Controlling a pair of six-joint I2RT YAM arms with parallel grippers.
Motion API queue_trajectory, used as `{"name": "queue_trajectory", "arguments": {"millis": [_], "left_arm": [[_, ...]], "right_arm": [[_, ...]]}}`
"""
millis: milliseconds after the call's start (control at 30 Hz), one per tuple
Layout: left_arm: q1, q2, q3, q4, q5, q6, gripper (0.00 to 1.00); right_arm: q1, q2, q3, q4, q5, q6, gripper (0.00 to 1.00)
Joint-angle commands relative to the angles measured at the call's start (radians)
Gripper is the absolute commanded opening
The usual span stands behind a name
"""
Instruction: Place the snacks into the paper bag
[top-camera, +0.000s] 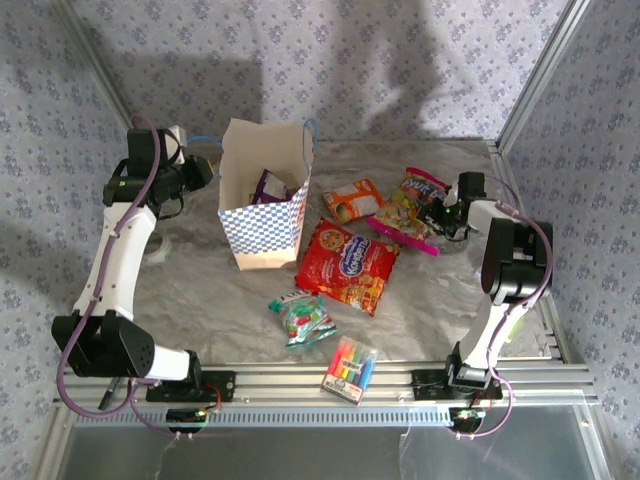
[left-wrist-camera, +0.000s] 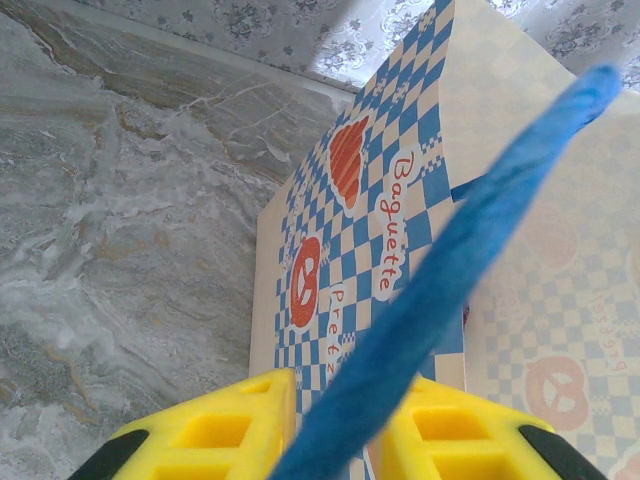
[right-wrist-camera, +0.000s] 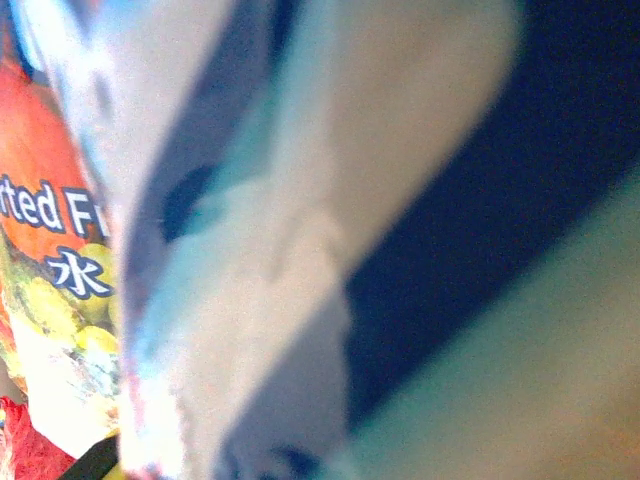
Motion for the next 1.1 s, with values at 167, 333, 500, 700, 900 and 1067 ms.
{"name": "queue_trajectory", "arguments": {"millis": [167,333,500,700,900,1067], "left_arm": [[-0.007,-0.036,0.021,-0.017,0.018,-0.002,0.27],[-0.006,-0.055,0.016,-0.017,0.018,0.001,0.27],[-0.005,-0.072,-0.002,-0.016,0.018,0.004,0.27],[-0.006,-0.087,-0.016,-0.012,0.02,0.011,0.27],[-0.005,-0.097,-0.023,-0.007,0.034,0.014,0.26],[-0.002,-0.102,-0.033,-0.001,0.043,0.014,0.27]], "right_arm": [[0.012,-0.066,0.002,-0.187,0.12,-0.062,0.13],[0.035,-0.123,0.008,-0.227,0.163,-0.074,0.02],[0.058,-0.17,0.022,-0.275,0.211,-0.09,0.0],[0.088,-0.246,0.029,-0.314,0.256,-0.095,0.0],[0.132,-0.331,0.088,-0.369,0.307,-0.1,0.0],[0.165,-0.388,0.122,-0.418,0.34,-0.095,0.0]]}}
